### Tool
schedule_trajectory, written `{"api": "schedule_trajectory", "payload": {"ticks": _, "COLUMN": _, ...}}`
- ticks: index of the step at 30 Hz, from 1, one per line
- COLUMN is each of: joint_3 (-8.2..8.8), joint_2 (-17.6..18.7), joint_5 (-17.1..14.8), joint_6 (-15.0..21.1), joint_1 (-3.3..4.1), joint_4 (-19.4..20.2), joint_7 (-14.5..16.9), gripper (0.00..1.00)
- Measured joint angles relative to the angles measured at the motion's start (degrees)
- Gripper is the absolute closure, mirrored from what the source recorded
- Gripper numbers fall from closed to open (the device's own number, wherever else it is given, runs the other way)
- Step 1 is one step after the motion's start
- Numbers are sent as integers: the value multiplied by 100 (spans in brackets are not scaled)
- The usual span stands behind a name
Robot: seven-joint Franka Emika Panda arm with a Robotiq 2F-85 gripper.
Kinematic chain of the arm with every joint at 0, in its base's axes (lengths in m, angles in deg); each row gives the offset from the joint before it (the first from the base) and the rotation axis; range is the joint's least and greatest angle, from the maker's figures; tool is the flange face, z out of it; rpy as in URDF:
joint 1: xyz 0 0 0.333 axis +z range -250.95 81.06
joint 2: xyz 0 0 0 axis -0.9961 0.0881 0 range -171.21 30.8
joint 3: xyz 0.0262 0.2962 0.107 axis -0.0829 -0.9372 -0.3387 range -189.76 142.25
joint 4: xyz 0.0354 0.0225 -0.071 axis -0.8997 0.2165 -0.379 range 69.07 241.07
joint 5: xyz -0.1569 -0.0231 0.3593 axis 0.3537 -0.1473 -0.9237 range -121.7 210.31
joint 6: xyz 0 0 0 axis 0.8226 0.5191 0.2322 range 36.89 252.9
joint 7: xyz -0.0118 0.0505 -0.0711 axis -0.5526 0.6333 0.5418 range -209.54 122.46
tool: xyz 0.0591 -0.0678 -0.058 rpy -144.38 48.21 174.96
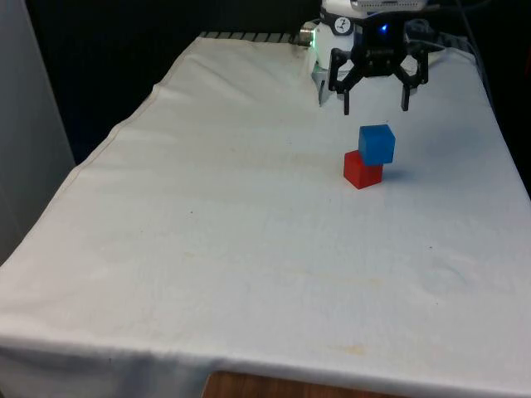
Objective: Stack the two cubes.
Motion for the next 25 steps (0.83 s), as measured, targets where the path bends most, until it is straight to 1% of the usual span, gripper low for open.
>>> {"api": "schedule_trajectory", "payload": {"ticks": 13, "joint_3": 23, "joint_2": -223, "joint_5": 0, "joint_6": -160, "joint_1": -34, "joint_4": -11, "joint_7": -384, "gripper": 0}}
{"api": "schedule_trajectory", "payload": {"ticks": 22, "joint_3": 34, "joint_2": -355, "joint_5": 6, "joint_6": -321, "joint_1": -34, "joint_4": -46, "joint_7": -653, "gripper": 0}}
{"api": "schedule_trajectory", "payload": {"ticks": 25, "joint_3": 34, "joint_2": -378, "joint_5": 11, "joint_6": -344, "joint_1": -34, "joint_4": -40, "joint_7": -693, "gripper": 0}}
